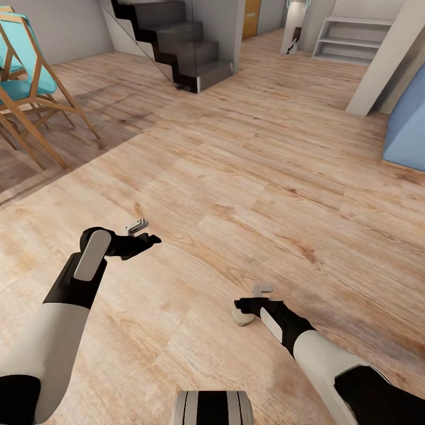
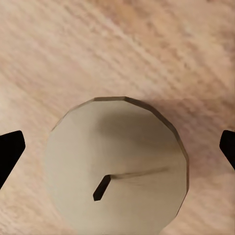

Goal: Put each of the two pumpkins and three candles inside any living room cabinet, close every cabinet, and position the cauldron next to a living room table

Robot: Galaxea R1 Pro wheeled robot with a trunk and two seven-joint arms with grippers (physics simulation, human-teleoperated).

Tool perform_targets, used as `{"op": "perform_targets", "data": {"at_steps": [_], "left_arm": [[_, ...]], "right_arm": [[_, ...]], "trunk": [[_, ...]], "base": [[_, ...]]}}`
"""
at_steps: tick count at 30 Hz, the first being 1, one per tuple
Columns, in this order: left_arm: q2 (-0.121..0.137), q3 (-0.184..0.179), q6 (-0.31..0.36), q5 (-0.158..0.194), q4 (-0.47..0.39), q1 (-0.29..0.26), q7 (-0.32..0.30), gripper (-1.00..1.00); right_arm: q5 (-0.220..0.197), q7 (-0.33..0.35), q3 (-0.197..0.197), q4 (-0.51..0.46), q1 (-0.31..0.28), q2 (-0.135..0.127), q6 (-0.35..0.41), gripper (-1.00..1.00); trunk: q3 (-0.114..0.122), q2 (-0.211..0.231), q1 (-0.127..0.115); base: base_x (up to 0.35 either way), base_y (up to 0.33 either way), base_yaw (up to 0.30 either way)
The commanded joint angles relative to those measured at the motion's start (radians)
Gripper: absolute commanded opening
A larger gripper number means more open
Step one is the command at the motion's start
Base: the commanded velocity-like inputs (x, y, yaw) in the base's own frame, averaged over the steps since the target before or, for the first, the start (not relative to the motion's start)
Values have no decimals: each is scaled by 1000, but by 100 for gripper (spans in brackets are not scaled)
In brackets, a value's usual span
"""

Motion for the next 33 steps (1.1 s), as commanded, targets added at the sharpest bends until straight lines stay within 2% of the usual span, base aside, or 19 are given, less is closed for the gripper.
{"op": "perform_targets", "data": {"at_steps": [1, 5, 9, 33], "left_arm": [[1, -2, 1, 10, -1, 0, 10, 100], [1, -3, 1, 10, -1, 0, 10, 100], [1, -3, 1, 9, -1, 0, 10, 100], [1, -2, 2, 11, -1, 0, 9, 100]], "right_arm": [[-2, 0, 4, -1, 0, 0, 4, 100], [-2, 0, 4, -1, 0, 0, 4, 100], [-2, 0, 4, -1, 0, 0, 4, 100], [-2, 9, 13, -1, 1, 3, 4, 100]], "trunk": [[-1, 0, 0], [-1, 0, 0], [-16, -1, 2], [-16, -1, 2]], "base": [[0, 0, 0], [0, 0, 0], [0, 0, 0], [0, 0, 0]]}}
